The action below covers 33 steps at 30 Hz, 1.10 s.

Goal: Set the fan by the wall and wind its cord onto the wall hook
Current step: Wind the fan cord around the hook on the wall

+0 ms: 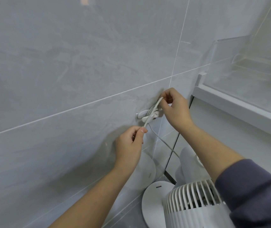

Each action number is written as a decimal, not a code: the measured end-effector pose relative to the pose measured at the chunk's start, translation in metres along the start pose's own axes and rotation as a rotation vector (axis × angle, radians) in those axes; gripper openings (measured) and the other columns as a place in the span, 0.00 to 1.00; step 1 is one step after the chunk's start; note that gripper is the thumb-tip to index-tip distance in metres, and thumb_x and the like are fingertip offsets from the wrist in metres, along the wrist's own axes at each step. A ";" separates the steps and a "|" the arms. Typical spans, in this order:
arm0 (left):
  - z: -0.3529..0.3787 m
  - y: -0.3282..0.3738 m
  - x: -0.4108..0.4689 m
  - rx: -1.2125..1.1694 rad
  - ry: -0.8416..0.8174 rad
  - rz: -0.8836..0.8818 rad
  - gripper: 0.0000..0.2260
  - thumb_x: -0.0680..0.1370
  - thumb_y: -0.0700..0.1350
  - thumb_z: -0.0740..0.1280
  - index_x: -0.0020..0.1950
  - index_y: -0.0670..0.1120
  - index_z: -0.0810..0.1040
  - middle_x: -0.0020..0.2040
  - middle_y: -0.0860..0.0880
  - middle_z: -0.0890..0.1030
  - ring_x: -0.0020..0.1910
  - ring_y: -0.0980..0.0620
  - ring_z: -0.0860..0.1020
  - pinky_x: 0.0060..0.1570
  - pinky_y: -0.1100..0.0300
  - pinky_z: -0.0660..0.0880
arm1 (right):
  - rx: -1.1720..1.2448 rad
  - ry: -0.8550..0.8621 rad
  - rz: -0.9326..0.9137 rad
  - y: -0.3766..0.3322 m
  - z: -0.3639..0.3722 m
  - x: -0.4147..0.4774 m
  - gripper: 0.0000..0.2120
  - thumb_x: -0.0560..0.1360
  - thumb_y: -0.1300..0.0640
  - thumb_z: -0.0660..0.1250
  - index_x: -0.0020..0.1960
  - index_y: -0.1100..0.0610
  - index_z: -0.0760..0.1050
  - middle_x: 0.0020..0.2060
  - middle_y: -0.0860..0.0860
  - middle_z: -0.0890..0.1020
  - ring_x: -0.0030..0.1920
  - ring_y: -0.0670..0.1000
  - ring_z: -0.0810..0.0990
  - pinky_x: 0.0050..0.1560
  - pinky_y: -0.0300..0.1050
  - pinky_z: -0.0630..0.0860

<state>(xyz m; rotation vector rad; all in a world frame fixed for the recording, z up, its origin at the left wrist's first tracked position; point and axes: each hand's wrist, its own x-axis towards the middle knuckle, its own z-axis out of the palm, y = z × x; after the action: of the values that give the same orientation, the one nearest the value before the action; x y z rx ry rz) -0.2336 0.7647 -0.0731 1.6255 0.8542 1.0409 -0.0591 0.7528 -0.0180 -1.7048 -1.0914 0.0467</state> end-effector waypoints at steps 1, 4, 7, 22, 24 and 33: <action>0.001 0.000 0.001 0.013 -0.007 0.002 0.10 0.79 0.46 0.63 0.41 0.53 0.81 0.26 0.59 0.73 0.26 0.60 0.69 0.29 0.69 0.66 | 0.007 0.002 0.010 0.000 0.000 0.001 0.04 0.73 0.63 0.62 0.42 0.56 0.74 0.40 0.53 0.80 0.43 0.53 0.78 0.46 0.46 0.75; 0.005 0.002 0.003 0.028 -0.041 0.014 0.09 0.79 0.46 0.62 0.44 0.53 0.82 0.27 0.60 0.75 0.28 0.61 0.71 0.31 0.70 0.69 | 0.023 0.008 0.052 0.003 0.000 0.003 0.07 0.73 0.63 0.64 0.40 0.53 0.74 0.40 0.54 0.80 0.40 0.53 0.76 0.43 0.43 0.75; 0.010 0.004 0.005 0.027 -0.059 0.013 0.09 0.79 0.46 0.63 0.43 0.54 0.81 0.27 0.59 0.76 0.29 0.61 0.72 0.30 0.69 0.69 | 0.061 0.000 0.110 0.008 -0.002 0.006 0.06 0.73 0.62 0.68 0.39 0.54 0.75 0.38 0.55 0.79 0.37 0.48 0.73 0.40 0.40 0.73; 0.023 -0.004 0.014 0.071 -0.062 -0.036 0.09 0.77 0.45 0.65 0.40 0.53 0.82 0.24 0.55 0.72 0.26 0.59 0.68 0.27 0.71 0.66 | 0.641 -0.286 0.469 0.020 -0.026 0.012 0.17 0.73 0.73 0.57 0.41 0.59 0.81 0.34 0.51 0.81 0.39 0.49 0.79 0.52 0.46 0.75; 0.024 -0.004 0.016 0.071 -0.057 -0.038 0.09 0.77 0.44 0.65 0.40 0.53 0.83 0.25 0.54 0.71 0.26 0.59 0.68 0.28 0.70 0.66 | 0.711 -0.291 0.484 0.020 -0.026 0.014 0.15 0.73 0.68 0.57 0.40 0.60 0.82 0.35 0.52 0.82 0.40 0.51 0.78 0.52 0.46 0.75; 0.039 -0.010 0.013 0.119 -0.090 -0.052 0.13 0.76 0.43 0.65 0.34 0.58 0.79 0.24 0.60 0.76 0.24 0.61 0.70 0.26 0.73 0.66 | 0.590 -0.228 0.486 0.031 -0.023 0.009 0.09 0.76 0.70 0.64 0.46 0.59 0.81 0.41 0.53 0.84 0.41 0.48 0.82 0.42 0.35 0.79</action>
<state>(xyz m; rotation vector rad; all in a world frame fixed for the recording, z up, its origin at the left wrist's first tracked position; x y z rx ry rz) -0.1937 0.7651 -0.0859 1.7268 0.9072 0.8885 -0.0225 0.7415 -0.0283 -1.3963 -0.6973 0.8079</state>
